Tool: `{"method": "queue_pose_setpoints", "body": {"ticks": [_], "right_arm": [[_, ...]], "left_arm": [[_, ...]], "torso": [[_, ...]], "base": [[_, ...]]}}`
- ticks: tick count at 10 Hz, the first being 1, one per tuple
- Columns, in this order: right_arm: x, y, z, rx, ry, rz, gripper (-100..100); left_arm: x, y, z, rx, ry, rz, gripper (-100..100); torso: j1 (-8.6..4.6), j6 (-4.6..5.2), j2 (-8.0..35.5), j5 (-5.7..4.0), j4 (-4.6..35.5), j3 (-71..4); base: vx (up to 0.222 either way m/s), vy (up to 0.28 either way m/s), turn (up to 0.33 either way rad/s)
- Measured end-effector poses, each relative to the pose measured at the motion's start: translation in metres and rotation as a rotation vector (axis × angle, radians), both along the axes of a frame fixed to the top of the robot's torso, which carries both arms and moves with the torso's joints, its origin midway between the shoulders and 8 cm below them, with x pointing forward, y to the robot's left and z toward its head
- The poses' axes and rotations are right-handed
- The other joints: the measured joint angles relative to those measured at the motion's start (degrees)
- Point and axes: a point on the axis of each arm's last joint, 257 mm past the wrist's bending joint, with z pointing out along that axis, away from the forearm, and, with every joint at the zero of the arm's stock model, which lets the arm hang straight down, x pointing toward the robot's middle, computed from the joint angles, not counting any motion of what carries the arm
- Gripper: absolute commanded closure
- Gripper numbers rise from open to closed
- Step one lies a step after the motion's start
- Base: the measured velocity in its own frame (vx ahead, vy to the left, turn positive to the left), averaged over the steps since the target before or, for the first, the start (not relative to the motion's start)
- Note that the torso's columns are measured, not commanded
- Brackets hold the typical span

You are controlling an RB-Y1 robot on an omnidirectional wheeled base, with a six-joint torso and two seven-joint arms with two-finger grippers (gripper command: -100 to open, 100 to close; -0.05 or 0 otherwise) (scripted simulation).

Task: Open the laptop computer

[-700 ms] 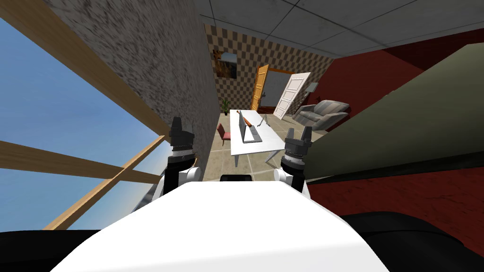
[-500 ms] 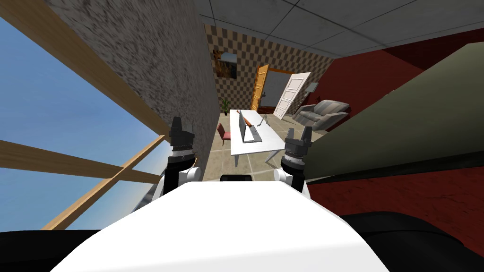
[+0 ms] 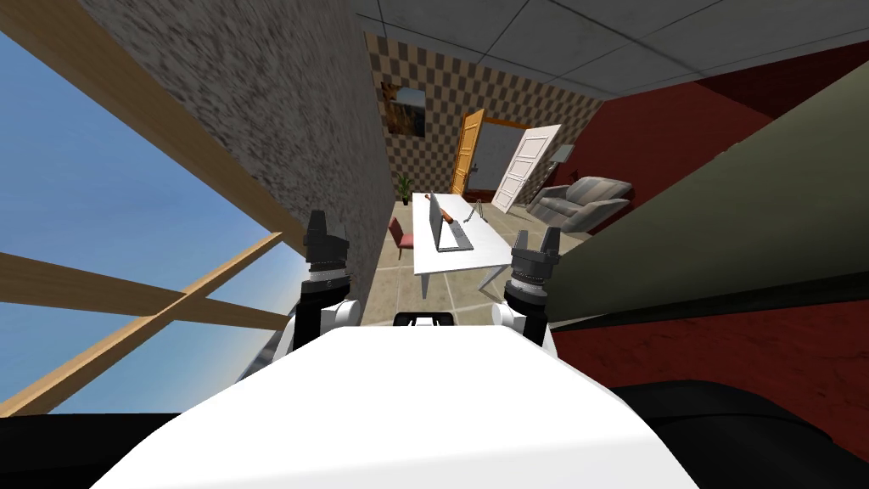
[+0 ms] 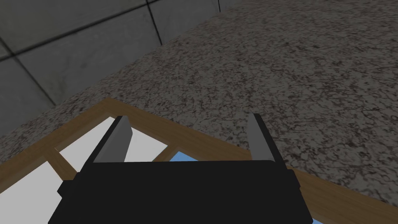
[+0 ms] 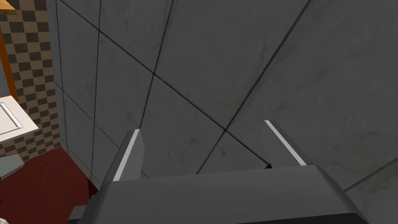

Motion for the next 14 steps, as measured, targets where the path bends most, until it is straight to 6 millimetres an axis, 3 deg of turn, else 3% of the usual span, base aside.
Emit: {"method": "queue_pose_setpoints", "body": {"ticks": [2, 3, 5, 8, 14], "right_arm": [[0.0, 0.0, 0.0, 0.0, 0.0, 0.0, 0], [0.0, 0.0, 0.0, 0.0, 0.0, 0.0, -100], [0.007, 0.006, -0.006, -0.072, 0.021, -0.012, -100], [0.019, 0.01, -0.015, -0.19, 0.053, -0.062, -100], [0.05, 0.014, -0.052, -0.454, 0.127, -0.227, -100]], "left_arm": [[0.0, 0.0, 0.0, 0.0, 0.0, 0.0, 0], [0.0, 0.0, 0.0, 0.0, 0.0, 0.0, 0], [0.0, 0.0, 0.0, 0.0, 0.001, 0.0, 0], [0.0, 0.0, 0.0, 0.0, 0.001, 0.0, 0], [0.0, 0.0, 0.0, 0.0, 0.001, 0.0, 0]], "torso": [[0.0, 0.0, 8.5, 0.0, 8.5, -16.9], [0.0, 0.0, 12.7, 0.0, 12.7, -25.4], [0.15, 0.0, 15.1, 0.04, 15.1, -30.4], [0.04, 0.0, 15.4, 0.01, 15.4, -30.8], [-0.08, 0.01, 15.4, -0.01, 15.4, -30.8]], "base": [[0.0, 0.0, 0.0], [0.0, 0.025, 0.022], [0.01, 0.065, 0.019], [0.002, 0.091, 0.03], [0.005, 0.117, 0.029]]}}
